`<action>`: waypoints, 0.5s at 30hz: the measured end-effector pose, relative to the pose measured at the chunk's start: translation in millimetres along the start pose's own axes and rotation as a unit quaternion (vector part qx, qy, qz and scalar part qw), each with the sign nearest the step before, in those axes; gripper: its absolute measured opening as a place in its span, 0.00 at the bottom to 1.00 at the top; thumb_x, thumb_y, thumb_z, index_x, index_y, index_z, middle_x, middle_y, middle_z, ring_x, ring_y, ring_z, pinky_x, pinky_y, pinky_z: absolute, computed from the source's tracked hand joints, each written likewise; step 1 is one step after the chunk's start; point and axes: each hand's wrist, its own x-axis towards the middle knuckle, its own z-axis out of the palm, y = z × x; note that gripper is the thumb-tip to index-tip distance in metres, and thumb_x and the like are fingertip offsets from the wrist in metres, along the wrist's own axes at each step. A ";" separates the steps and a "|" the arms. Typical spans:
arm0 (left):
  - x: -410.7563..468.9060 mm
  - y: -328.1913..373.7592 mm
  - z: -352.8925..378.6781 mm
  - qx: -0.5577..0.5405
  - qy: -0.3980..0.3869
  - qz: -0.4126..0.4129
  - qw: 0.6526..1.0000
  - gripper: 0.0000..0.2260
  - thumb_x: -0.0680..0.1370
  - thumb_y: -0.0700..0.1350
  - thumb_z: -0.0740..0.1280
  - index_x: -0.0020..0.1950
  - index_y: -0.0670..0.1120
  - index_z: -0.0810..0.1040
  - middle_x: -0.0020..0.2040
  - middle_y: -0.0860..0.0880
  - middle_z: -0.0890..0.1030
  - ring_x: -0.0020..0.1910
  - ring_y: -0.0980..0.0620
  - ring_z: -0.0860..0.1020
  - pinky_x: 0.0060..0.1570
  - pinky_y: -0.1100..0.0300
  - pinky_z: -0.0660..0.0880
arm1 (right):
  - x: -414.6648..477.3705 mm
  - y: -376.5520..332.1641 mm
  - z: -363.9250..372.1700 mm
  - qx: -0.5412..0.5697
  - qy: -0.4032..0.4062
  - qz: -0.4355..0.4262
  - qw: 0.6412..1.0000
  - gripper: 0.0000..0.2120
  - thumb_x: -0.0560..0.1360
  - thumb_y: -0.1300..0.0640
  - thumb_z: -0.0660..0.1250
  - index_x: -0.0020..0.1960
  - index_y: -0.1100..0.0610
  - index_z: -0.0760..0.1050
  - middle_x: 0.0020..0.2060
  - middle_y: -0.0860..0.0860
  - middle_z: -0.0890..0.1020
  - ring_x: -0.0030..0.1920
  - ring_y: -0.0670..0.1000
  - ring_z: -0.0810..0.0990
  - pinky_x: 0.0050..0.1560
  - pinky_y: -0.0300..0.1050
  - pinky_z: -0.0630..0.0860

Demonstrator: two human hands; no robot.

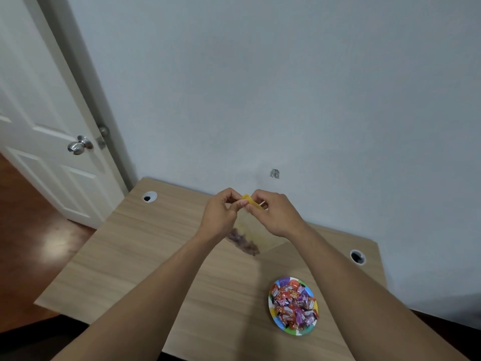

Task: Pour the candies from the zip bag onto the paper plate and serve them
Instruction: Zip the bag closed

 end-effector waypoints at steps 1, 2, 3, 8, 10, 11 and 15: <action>-1.2 0.0 1.3 0.021 0.008 0.003 1.000 0.06 0.81 0.42 0.74 0.45 0.42 0.83 0.43 0.46 0.87 0.44 0.55 0.83 0.47 0.67 0.76 | 0.8 -0.3 2.3 -0.003 0.000 0.001 1.000 0.10 0.81 0.43 0.70 0.48 0.50 0.81 0.46 0.46 0.88 0.49 0.47 0.86 0.53 0.56 0.85; -2.5 0.3 2.3 0.036 0.017 0.004 0.999 0.06 0.82 0.40 0.73 0.45 0.42 0.81 0.42 0.46 0.86 0.42 0.55 0.81 0.44 0.68 0.75 | 1.6 -0.9 4.5 -0.006 -0.001 0.004 1.000 0.11 0.81 0.43 0.69 0.48 0.50 0.81 0.46 0.46 0.88 0.49 0.48 0.86 0.52 0.57 0.85; -3.0 0.5 3.2 0.044 0.026 0.000 0.999 0.06 0.82 0.38 0.71 0.45 0.40 0.80 0.41 0.44 0.85 0.40 0.55 0.79 0.41 0.70 0.73 | 2.4 -1.3 6.6 -0.009 -0.001 0.006 1.000 0.12 0.81 0.42 0.69 0.47 0.50 0.80 0.45 0.46 0.87 0.49 0.49 0.86 0.52 0.57 0.85; 5.1 -1.4 3.2 0.039 0.064 -0.074 0.994 0.06 0.83 0.38 0.69 0.47 0.38 0.79 0.37 0.48 0.79 0.32 0.59 0.71 0.33 0.70 0.70 | 6.3 -2.9 12.5 -0.006 0.006 0.009 1.000 0.15 0.81 0.39 0.69 0.46 0.50 0.79 0.41 0.48 0.85 0.41 0.49 0.81 0.42 0.51 0.78; 10.0 -3.2 1.9 0.031 0.073 -0.098 0.992 0.07 0.83 0.39 0.69 0.47 0.38 0.79 0.36 0.51 0.78 0.33 0.56 0.72 0.34 0.66 0.70 | 8.1 -1.3 14.3 -0.011 0.008 0.005 1.000 0.15 0.81 0.39 0.69 0.45 0.50 0.79 0.40 0.49 0.85 0.39 0.49 0.79 0.40 0.50 0.76; 12.3 -3.5 0.8 0.027 0.078 -0.107 0.991 0.07 0.84 0.40 0.69 0.47 0.38 0.79 0.37 0.50 0.79 0.34 0.55 0.73 0.36 0.63 0.71 | 8.8 0.0 14.9 -0.018 0.007 0.002 1.000 0.15 0.81 0.39 0.70 0.46 0.50 0.79 0.40 0.49 0.85 0.39 0.49 0.80 0.41 0.51 0.77; 21.4 -6.1 -7.1 0.015 0.101 -0.134 0.986 0.08 0.84 0.42 0.69 0.48 0.39 0.79 0.44 0.40 0.86 0.36 0.52 0.76 0.38 0.58 0.74 | 10.3 6.2 14.9 -0.038 -0.003 0.002 0.999 0.14 0.81 0.39 0.70 0.47 0.49 0.80 0.41 0.47 0.85 0.38 0.47 0.78 0.42 0.51 0.78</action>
